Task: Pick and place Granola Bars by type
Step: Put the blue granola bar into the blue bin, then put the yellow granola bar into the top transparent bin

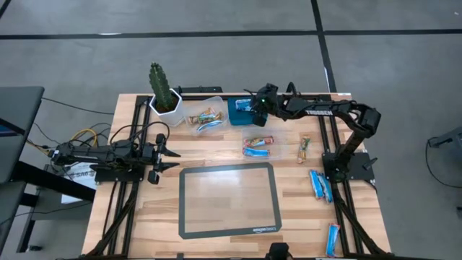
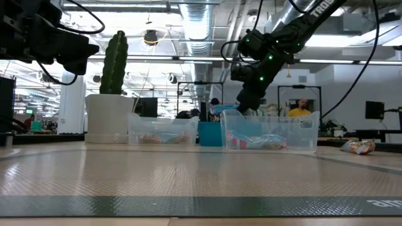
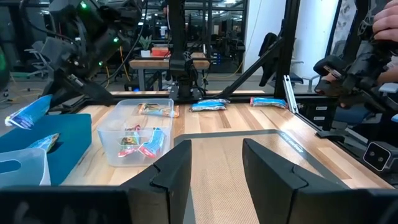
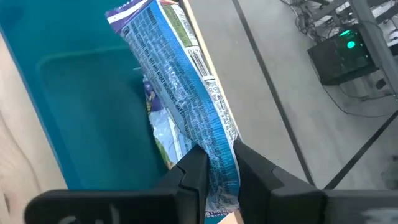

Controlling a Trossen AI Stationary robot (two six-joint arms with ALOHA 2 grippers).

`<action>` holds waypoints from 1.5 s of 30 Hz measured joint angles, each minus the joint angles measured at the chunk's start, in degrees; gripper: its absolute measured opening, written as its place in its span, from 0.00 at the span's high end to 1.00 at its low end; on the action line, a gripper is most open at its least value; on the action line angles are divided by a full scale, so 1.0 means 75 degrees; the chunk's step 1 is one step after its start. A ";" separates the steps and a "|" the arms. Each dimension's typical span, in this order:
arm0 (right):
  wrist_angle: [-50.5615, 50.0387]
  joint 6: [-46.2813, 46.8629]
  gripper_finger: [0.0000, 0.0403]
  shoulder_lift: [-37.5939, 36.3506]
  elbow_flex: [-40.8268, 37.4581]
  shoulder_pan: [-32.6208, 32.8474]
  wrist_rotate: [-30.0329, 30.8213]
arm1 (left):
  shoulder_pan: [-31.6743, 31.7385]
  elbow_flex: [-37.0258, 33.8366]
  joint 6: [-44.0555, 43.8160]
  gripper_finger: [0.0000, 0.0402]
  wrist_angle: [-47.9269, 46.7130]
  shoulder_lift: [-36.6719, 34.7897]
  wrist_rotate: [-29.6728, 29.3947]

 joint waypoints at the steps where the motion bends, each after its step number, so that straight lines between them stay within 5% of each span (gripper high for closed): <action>1: -0.0022 0.0000 0.86 0.0000 0.0000 0.0000 -0.0003 | 0.0000 0.0001 0.0001 0.66 0.0000 0.0002 0.0000; 21: -0.0022 0.0217 0.57 -0.0024 0.0000 0.0085 0.0058 | -0.0001 -0.0001 0.0071 0.66 -0.0001 0.0002 0.0000; 27: -0.0859 0.0398 0.54 -0.0735 0.0009 0.0386 0.0061 | 0.0000 -0.0001 0.0023 0.66 0.0000 0.0000 0.0000; 37: -0.4886 0.4915 0.56 -0.2769 0.0015 0.2043 0.0022 | 0.0000 0.0002 0.0030 0.66 0.0000 0.0003 0.0000; 45: -0.7357 0.9021 0.58 -0.3252 0.0015 0.4184 -0.0592 | -0.0001 0.0001 0.0041 0.66 -0.0003 0.0002 0.0000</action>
